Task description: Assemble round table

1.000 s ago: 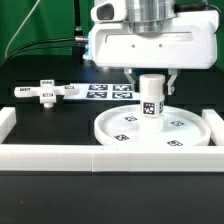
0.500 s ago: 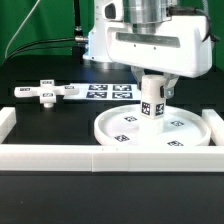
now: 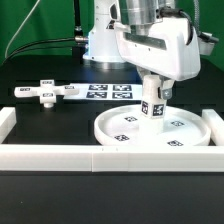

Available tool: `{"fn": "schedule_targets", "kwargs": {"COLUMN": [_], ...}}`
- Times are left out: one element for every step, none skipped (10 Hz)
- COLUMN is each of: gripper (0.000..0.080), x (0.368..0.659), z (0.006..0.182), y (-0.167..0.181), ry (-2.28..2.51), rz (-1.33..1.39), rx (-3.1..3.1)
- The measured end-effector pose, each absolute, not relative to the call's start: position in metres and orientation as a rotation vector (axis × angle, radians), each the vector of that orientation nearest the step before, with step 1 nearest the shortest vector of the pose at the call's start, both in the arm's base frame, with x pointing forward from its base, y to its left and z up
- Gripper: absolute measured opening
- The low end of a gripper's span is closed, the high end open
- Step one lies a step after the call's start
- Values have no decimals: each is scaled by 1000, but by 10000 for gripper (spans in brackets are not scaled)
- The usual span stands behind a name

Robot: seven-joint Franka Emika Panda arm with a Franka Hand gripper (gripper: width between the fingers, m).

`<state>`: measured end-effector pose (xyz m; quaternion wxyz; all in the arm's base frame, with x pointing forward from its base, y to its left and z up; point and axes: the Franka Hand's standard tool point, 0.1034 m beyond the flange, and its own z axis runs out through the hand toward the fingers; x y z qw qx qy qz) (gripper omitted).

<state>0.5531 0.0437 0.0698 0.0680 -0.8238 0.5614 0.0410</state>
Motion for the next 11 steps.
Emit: {"fn": "schedule_targets", "kwargs": {"gripper": [524,524,614,643,643,648,648,649,649,649,649], "x": [553,553,553,553,553,553,553,553,553,553,556], "z": [70,70,70,70,70,70,70,69,69,70,72], "y": [44,44,44,44,44,44,44,44,44,44,44], "ry": [1635,1592,1463,1305,1186,1063,959,834,734,615,367], "rz": [119,119,107,94,83,73,65,55,47,39,11], "rx": [-2517,-2543,-2616,-2695,-2746,-2794,-2830,-2868,-2894,-2926,-2982]}}
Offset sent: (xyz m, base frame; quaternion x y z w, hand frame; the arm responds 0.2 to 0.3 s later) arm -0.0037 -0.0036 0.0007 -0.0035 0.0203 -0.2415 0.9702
